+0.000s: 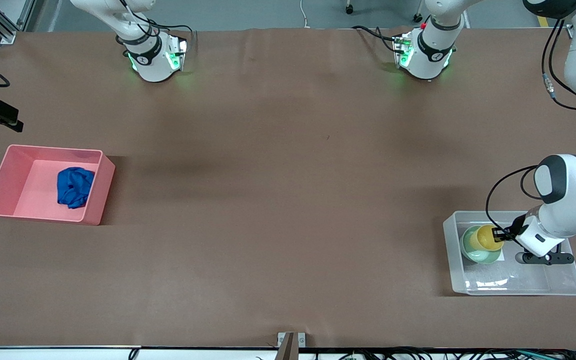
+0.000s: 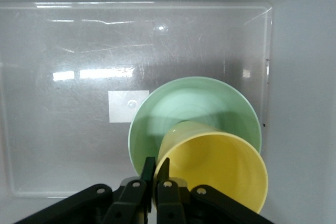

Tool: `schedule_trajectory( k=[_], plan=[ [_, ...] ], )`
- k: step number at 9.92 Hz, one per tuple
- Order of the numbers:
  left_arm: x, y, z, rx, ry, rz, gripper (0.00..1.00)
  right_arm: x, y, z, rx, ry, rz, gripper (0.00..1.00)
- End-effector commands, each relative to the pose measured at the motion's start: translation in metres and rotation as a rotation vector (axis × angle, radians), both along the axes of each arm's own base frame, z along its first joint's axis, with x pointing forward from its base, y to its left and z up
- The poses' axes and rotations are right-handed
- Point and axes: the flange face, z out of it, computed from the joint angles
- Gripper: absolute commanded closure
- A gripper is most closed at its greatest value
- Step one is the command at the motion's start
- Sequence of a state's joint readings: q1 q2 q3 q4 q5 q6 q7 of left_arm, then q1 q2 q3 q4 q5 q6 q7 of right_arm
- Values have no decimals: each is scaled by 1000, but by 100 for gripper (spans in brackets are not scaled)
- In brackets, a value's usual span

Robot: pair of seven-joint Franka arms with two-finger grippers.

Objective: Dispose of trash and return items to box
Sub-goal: 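Open the left gripper to release the yellow cup in the bowl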

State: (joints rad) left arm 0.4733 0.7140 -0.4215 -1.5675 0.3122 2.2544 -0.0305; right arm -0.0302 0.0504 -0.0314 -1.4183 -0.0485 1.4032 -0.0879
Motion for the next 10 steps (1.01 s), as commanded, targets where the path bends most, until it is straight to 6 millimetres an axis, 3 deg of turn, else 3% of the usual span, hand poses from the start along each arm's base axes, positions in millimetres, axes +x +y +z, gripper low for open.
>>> schedule_trajectory(
  k=[1,2,3,5,7,10],
  plan=[
    [5,1,-16,13,-16,-23,21,-7,4,6,20,25,-9,0],
    [7,-2,-5,25,-33,-34,0,-11,3,10,22,19,-10,0],
    [12,-5,15,33,-62,-29,0,-13,4,11,31,17,-9,0],
    [14,-12,80,69,-114,-37,0,-19,6,20,41,-1,-9,0],
    [-1,-41,159,106,-106,-71,0,-19,11,23,43,-13,0,0],
    [-37,-73,253,26,-59,-20,0,-17,9,24,75,-21,-5,0]
  ],
)
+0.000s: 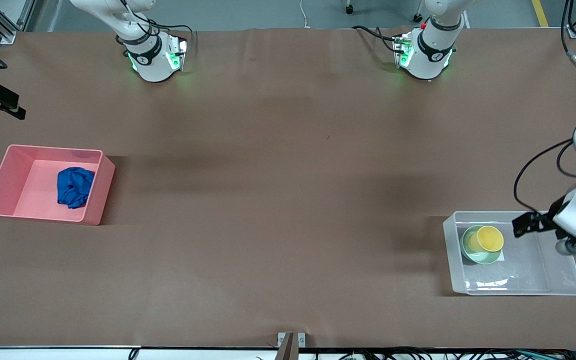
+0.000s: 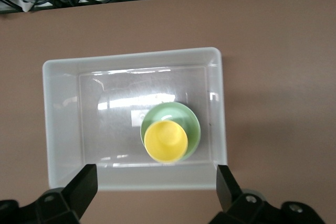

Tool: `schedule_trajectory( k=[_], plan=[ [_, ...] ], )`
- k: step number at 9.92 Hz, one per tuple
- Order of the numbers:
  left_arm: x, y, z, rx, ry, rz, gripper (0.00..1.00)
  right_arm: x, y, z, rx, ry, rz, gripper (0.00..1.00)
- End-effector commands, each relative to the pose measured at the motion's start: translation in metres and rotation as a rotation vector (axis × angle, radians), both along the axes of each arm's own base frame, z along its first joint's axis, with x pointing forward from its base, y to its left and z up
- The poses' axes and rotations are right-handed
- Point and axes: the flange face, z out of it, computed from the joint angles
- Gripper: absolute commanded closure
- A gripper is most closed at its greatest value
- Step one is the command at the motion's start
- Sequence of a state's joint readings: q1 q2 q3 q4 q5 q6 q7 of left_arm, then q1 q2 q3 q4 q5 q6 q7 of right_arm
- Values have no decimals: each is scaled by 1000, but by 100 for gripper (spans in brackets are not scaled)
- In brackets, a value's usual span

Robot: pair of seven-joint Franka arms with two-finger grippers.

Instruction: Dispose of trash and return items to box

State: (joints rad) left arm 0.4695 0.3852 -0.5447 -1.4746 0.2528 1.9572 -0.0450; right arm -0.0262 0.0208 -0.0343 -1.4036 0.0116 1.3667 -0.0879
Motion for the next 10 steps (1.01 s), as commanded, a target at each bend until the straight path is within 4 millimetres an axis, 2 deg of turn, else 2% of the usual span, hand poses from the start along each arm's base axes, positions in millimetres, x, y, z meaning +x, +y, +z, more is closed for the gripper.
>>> schedule_trajectory(
  k=[1,4,5,6,8,10],
  plan=[
    [-27,-9,44,-77,73,38,0,-3,0,9,14,-17,-14,0],
    [-69,-41,122,-36,105,-3,0,-3,0,9,7,-18,-11,0],
    [-81,-47,137,-31,105,-14,0,-4,1,6,6,-6,-9,0],
    [-93,-58,146,-20,116,-24,0,-4,1,4,6,0,-8,0],
    [-108,-59,155,-6,134,-4,0,-4,1,2,7,6,-9,0],
    [-132,-63,147,-23,179,10,0,-6,1,1,7,11,-9,0]
  ],
)
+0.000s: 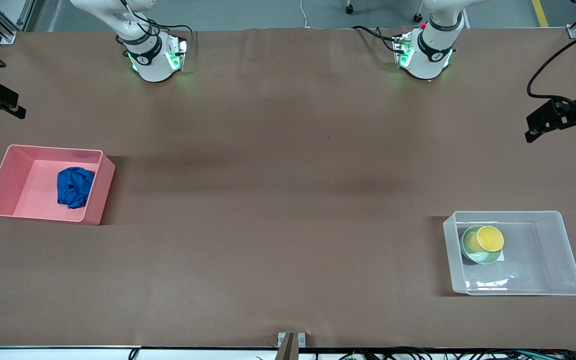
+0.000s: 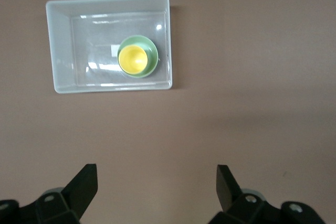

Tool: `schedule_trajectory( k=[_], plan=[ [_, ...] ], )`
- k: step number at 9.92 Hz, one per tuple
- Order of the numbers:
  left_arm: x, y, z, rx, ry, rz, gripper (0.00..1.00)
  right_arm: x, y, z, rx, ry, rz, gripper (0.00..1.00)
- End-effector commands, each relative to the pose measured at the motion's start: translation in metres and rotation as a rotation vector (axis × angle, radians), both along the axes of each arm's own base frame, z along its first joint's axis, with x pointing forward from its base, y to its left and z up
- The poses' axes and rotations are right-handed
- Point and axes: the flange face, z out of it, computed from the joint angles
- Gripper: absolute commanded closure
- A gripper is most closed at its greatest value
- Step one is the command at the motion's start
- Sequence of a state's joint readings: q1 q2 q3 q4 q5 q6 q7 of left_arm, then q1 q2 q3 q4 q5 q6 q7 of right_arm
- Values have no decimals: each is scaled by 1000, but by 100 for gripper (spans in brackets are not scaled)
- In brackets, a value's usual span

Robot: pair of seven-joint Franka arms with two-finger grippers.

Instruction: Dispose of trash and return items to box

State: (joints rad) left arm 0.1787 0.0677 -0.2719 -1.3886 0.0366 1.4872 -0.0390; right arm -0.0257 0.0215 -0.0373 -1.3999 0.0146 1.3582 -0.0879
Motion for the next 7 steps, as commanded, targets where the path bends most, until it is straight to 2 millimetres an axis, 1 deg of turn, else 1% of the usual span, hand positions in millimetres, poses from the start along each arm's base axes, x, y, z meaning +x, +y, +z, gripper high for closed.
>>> schedule_trajectory(
  k=[1,3,4,7],
  plan=[
    [-26,0,-25,0,66,0,0,-5,2,-1,4,12,-6,0],
    [-49,-3,-34,6,55,-4,0,-5,2,-1,3,10,-6,0],
    [-52,0,-32,5,49,8,0,-5,2,-1,4,10,-6,0],
    [-47,1,-28,3,38,11,0,-5,1,-1,4,10,-7,0]
  ],
)
